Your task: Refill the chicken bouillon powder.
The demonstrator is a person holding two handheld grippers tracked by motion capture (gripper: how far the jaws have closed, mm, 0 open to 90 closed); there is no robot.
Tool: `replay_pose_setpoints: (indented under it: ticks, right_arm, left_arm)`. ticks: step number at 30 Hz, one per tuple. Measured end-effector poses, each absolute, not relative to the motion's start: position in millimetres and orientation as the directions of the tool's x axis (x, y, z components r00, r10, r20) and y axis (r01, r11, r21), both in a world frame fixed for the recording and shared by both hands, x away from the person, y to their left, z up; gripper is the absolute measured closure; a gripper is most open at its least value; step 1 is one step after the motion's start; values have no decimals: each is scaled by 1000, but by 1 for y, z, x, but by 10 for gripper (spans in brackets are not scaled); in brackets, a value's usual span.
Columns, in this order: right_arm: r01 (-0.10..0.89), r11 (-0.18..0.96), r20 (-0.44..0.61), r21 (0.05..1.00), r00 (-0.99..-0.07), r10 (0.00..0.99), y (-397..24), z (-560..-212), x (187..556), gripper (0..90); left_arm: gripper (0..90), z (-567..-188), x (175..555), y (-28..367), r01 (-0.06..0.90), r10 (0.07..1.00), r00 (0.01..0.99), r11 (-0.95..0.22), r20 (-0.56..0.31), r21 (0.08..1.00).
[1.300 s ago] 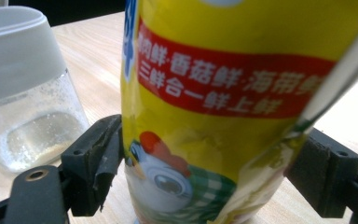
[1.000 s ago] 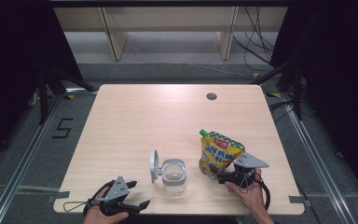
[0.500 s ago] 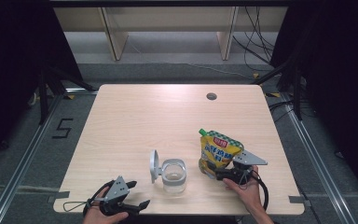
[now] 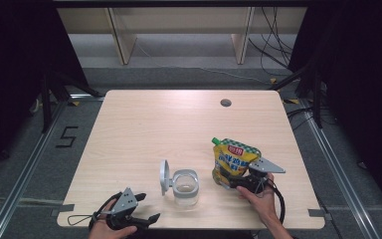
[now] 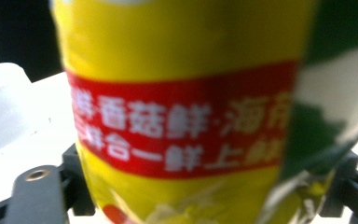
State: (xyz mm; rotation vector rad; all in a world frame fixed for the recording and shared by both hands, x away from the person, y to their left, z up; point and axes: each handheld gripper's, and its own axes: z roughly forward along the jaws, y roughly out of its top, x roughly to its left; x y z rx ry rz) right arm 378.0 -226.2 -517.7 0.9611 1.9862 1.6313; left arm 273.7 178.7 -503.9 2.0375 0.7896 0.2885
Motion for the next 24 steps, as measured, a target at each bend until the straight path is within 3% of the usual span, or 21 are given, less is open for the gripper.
replay_pose_setpoints:
  ticks: [8, 24]
  right_arm:
    - [277, 75, 145, 958, -692, 707, -221, -515, 375, 314]
    - [233, 209, 2, 950, -672, 740, -216, -495, 360, 356]
  left_arm:
    - [180, -502, 274, 181, 403, 619, 782, -415, -71, 816]
    - [181, -500, 275, 185, 403, 630, 774, -411, -64, 817]
